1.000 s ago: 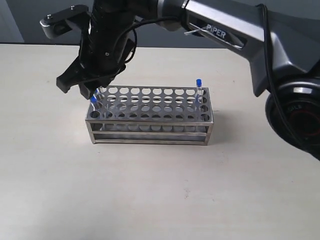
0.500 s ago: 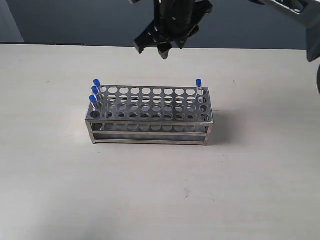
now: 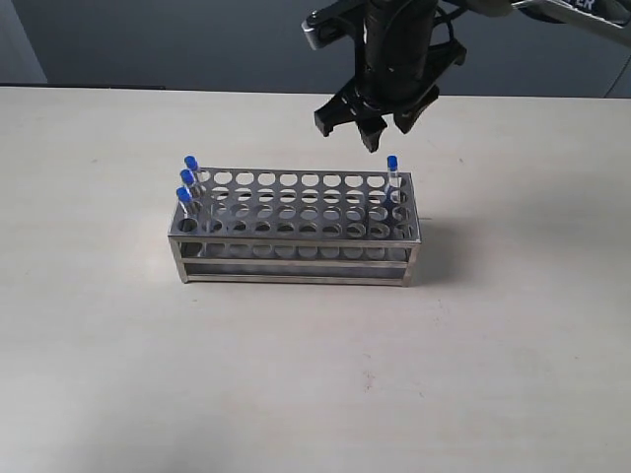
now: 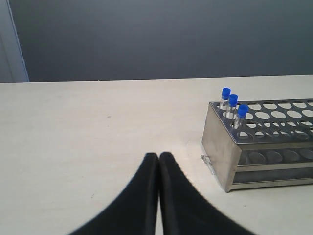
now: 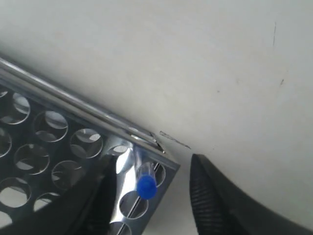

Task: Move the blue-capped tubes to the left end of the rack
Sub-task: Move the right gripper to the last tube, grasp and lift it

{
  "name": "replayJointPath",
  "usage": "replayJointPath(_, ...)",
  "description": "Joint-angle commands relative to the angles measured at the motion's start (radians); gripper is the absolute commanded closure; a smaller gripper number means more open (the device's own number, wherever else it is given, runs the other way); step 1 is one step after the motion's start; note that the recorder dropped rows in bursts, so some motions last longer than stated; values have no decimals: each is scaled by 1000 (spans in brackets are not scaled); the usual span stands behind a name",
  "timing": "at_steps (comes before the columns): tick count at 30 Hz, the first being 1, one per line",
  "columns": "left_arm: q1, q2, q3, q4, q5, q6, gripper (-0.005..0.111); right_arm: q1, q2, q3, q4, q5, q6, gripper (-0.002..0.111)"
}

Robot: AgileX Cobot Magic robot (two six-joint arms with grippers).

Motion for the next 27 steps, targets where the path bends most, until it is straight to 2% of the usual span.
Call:
replayJointPath(1, -4, 3, -5, 1, -7, -1, 106, -18, -10, 30, 42, -2, -2, 62)
replayJointPath(11, -4, 3, -5, 1, -7, -1, 106, -18, -10, 98, 7, -2, -8, 64)
replayJointPath(14, -4, 3, -5, 1, -7, -1, 106, -18, -10, 98, -9, -2, -8, 76)
replayJointPath(20, -4, 3, -5, 1, -7, -1, 106, -18, -10, 98, -5, -2, -8, 109)
replayJointPath(27, -4, 3, -5, 1, -7, -1, 106, -16, -33, 98, -5, -2, -36, 109)
